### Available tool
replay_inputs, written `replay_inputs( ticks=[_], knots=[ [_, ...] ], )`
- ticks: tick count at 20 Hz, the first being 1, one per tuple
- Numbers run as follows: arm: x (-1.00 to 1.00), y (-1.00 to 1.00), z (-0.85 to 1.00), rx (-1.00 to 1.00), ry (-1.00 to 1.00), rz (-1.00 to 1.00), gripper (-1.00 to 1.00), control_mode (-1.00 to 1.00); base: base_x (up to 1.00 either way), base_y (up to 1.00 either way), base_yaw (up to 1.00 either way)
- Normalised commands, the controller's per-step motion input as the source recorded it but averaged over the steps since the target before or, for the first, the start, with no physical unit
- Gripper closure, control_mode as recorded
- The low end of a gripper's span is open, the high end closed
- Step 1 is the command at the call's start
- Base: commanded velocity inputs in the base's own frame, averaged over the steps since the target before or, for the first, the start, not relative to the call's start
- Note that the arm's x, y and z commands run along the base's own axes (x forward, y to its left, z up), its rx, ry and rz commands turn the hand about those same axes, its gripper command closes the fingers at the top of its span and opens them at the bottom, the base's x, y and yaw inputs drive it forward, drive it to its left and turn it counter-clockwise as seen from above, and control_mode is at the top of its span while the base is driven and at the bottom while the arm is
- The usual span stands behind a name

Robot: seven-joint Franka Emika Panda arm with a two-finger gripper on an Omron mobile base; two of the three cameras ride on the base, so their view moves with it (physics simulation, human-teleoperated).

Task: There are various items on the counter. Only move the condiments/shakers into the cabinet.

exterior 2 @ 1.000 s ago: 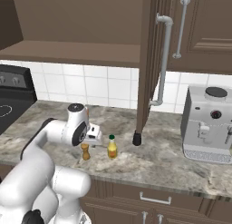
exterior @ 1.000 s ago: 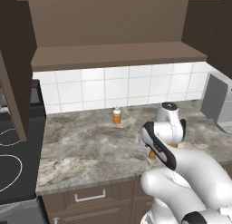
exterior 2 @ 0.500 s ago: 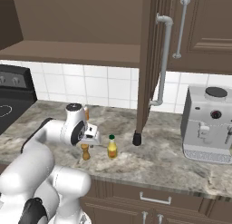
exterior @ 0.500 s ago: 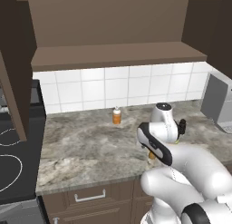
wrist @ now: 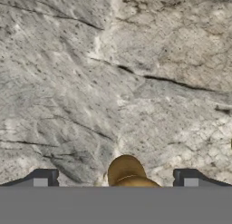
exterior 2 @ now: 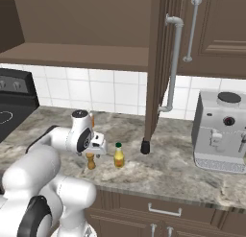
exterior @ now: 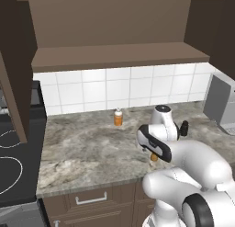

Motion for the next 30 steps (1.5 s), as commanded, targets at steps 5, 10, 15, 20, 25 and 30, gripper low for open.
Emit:
replay_inputs(
  ticks=[5,10,15,20,25,30],
  knots=[
    [-0.03,0.00,-0.08,-0.01,-0.01,0.00,-1.00,-1.00,0.00,0.00,0.00],
    [-0.23,0.00,-0.01,0.00,-0.04,0.00,-1.00,-1.00,0.00,0.00,0.00],
    [0.00,0.00,0.00,0.00,-0.01,0.00,-1.00,-1.00,0.00,0.00,0.00],
    [0.00,0.00,0.00,0.00,-0.07,0.00,-1.00,-1.00,0.00,0.00,0.00],
    [0.00,-0.01,0.00,-0.01,-0.11,0.00,-1.00,-1.00,0.00,0.00,0.00],
    [0.00,0.00,-0.11,0.00,-0.02,0.00,-1.00,-1.00,0.00,0.00,0.00]
  ],
)
